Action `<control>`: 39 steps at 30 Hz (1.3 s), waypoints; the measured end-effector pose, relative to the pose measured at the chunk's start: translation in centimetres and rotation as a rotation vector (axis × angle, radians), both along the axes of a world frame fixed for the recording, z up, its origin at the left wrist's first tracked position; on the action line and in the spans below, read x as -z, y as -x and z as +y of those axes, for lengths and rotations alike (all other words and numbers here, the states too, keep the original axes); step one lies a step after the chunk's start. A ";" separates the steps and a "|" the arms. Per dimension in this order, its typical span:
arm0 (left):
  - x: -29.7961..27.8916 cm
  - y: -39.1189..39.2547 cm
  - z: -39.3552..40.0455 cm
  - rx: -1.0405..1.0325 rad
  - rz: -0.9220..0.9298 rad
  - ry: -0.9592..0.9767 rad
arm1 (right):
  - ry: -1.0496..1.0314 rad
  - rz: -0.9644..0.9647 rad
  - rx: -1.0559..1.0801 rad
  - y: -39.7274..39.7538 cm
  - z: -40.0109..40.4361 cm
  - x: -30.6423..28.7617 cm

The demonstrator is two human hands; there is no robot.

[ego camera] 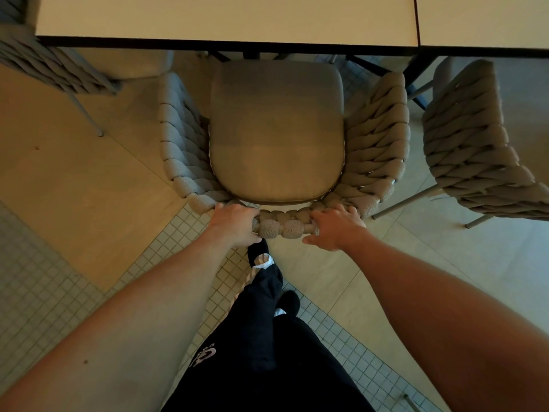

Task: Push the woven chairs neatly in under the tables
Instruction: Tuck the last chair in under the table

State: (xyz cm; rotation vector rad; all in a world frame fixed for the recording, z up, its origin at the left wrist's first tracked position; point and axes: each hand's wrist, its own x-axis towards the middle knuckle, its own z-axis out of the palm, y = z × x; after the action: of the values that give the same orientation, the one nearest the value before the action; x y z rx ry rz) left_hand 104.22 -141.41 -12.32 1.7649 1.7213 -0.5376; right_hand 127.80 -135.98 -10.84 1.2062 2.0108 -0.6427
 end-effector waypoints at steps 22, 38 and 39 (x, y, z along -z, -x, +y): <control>-6.4 1.6 -10.9 -0.218 -0.006 -0.206 | -0.132 0.103 -0.140 2.1 -7.8 -7.2; -11.1 11.4 -19.0 -0.505 -0.038 -0.129 | -0.093 0.165 -0.353 16.9 -11.7 -9.8; -11.2 12.5 -19.3 -0.518 -0.037 -0.123 | -0.085 0.168 -0.362 18.2 -11.9 -9.9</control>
State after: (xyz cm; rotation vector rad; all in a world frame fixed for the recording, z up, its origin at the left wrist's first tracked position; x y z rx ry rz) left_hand 91.67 -160.66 -1.13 1.3123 2.1171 -0.1747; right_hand 109.63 -147.86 -0.96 0.8233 2.3419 -0.4941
